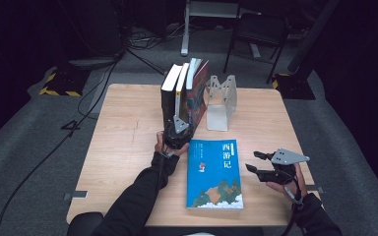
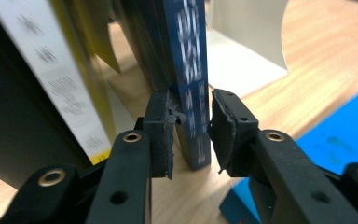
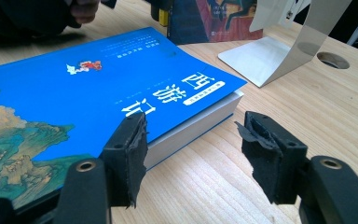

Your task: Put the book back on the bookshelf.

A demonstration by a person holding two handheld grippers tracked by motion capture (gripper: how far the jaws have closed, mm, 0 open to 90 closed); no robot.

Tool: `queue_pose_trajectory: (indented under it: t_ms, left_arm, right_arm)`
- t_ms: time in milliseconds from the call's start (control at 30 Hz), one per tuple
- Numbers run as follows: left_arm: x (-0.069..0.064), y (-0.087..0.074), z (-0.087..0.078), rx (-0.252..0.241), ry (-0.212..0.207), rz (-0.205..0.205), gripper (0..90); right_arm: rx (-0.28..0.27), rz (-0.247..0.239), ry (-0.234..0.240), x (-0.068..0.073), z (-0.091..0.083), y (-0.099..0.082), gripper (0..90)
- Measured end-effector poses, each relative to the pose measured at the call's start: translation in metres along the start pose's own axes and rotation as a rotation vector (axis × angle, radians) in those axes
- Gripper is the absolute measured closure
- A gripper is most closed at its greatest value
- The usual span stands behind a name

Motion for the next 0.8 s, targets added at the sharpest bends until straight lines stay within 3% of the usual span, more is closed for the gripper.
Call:
queue_pose_trajectory:
  t_ms: [133,233,400,633,800]
  left_arm:
    - [-0.003,0.003,0.009,0.007,0.009,0.026,68.9]
    - [-0.002,0.006,0.014,0.011,0.005,0.017,68.9]
    - [0.002,0.01,0.02,0.017,0.045,0.016,69.5]
    - [0.002,0.008,0.019,0.029,0.046,0.033,71.4]
    - [0.001,0.007,0.014,0.045,0.03,0.073,73.5]
  right_arm:
    - [-0.001,-0.003,0.0,0.001,0.0,0.0,40.2]
    - [-0.005,-0.002,-0.004,0.0,0.0,0.0,40.3]
    - [-0.006,-0.001,-0.002,-0.001,0.0,0.0,40.3]
    - [-0.004,-0.005,0.001,0.0,0.0,0.0,40.1]
    - [0.0,-0.005,-0.004,0.0,0.0,0.0,40.0]
Point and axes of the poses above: each handheld gripper's, and its own axes: z roughly forward along the jaws, y roughly out of its top, x roughly to its left, the point moved 4 cm from there along z, roughly forward along the jaws, and after that the axes turned 9 degrees about -y, right-handed, at the moved point
